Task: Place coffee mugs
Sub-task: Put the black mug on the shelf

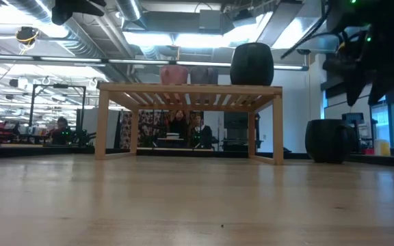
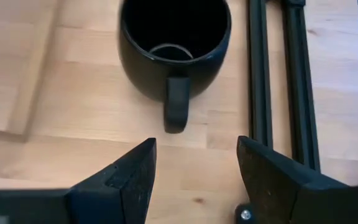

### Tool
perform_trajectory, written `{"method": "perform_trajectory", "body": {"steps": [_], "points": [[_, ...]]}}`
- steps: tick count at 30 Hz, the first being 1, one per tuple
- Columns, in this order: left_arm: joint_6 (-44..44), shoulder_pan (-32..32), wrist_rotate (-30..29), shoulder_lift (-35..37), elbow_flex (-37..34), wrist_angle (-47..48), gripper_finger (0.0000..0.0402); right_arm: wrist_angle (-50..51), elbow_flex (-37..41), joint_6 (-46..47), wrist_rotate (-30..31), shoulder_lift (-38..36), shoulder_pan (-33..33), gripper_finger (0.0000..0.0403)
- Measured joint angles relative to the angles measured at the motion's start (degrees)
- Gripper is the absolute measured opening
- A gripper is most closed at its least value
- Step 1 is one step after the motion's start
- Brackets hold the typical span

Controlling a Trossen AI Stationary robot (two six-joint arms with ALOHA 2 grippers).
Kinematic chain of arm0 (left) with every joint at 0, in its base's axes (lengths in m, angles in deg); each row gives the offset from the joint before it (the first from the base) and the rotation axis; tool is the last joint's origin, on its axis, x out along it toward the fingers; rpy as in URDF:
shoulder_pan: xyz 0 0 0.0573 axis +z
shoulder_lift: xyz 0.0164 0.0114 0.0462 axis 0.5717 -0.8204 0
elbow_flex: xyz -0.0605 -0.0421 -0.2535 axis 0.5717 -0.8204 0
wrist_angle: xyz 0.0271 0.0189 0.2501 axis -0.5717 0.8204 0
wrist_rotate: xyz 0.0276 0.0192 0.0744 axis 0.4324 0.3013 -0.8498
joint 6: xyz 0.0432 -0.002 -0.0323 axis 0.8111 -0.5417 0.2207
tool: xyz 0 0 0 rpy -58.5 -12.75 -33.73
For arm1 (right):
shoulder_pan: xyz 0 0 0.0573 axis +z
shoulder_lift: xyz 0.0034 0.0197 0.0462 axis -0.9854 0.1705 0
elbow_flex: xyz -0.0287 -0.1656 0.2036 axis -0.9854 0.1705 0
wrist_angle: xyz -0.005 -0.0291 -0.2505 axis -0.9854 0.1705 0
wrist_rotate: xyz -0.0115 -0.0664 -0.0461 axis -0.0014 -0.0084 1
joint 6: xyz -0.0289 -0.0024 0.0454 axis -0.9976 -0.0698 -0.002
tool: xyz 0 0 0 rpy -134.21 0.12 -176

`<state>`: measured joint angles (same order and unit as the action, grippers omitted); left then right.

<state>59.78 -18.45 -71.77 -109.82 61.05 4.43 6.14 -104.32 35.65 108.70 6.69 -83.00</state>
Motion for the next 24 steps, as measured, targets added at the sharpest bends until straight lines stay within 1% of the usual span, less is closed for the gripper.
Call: {"method": "perform_trajectory", "body": {"steps": [9,14,20,24], "points": [[-0.25,0.00,-0.02,0.00,0.00,0.00,0.0104,-8.86,3.04,-12.12,-2.18,0.77,-9.89,0.0214],[-0.27,-0.01,-0.02,0.00,0.00,0.00,0.0104,-17.04,5.88,-19.29,-6.49,0.87,-15.14,0.0214],[-0.33,-0.02,-0.02,0.00,0.00,0.00,0.0104,-19.34,8.66,-20.83,-5.22,0.85,-18.40,0.0214],[-0.32,0.00,-0.04,0.00,0.00,0.00,0.0104,-23.99,10.24,-23.78,-6.37,0.87,-19.49,0.0214]]}}
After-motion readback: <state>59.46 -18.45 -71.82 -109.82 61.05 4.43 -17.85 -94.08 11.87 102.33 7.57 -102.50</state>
